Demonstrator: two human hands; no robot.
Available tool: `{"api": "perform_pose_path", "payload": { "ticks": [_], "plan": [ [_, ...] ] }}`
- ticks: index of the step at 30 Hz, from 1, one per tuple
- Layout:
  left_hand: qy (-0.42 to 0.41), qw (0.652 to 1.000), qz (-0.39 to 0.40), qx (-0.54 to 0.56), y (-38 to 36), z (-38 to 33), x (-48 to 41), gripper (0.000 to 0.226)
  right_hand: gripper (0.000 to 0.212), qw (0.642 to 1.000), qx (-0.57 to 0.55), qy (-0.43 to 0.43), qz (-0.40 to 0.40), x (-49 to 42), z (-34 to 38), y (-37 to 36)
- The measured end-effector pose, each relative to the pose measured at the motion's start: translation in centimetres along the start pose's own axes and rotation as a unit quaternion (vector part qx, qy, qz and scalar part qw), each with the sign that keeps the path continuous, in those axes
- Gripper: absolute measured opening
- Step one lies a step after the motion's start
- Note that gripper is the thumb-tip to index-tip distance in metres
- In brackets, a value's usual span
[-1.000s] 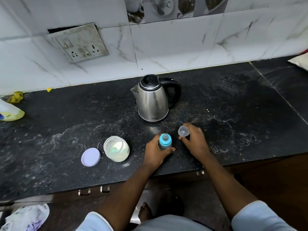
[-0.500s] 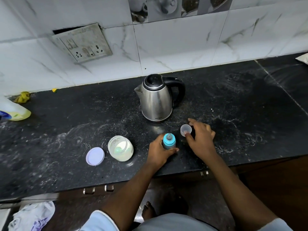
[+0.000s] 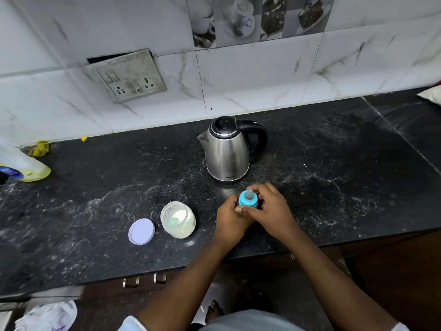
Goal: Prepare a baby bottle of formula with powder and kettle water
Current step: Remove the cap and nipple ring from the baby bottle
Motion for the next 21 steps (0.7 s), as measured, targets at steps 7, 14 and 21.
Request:
{"api": "perform_pose_path", "payload": {
  "ticks": [7,14,21],
  "plan": [
    [0.005,0.983,0.083,0.161,0.9,-2.2,0.2,0.038,0.033,0.998,-0.061,-0.010,0.029,-2.0,3.6,2.3],
    [0.024,0.967,0.170,0.187,2.3,-4.6,0.2,0.029,0.078,0.945,-0.235,-0.035,0.227,-2.6,4.0,3.9],
    [0.028,0.965,0.162,0.204,2.1,-5.2,0.7,0.032,0.086,0.949,-0.257,-0.043,0.180,-2.2,3.9,3.1]
  ]
}}
Point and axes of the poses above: each hand's wrist, its own x-axis away from the middle knuckle, its own y-axis out of the back of the hand, z = x × y, the point moved 4 cm from there along -x, towards the middle knuckle, and after that the axes turned 3 degrees about -z, right-handed, at the moved point
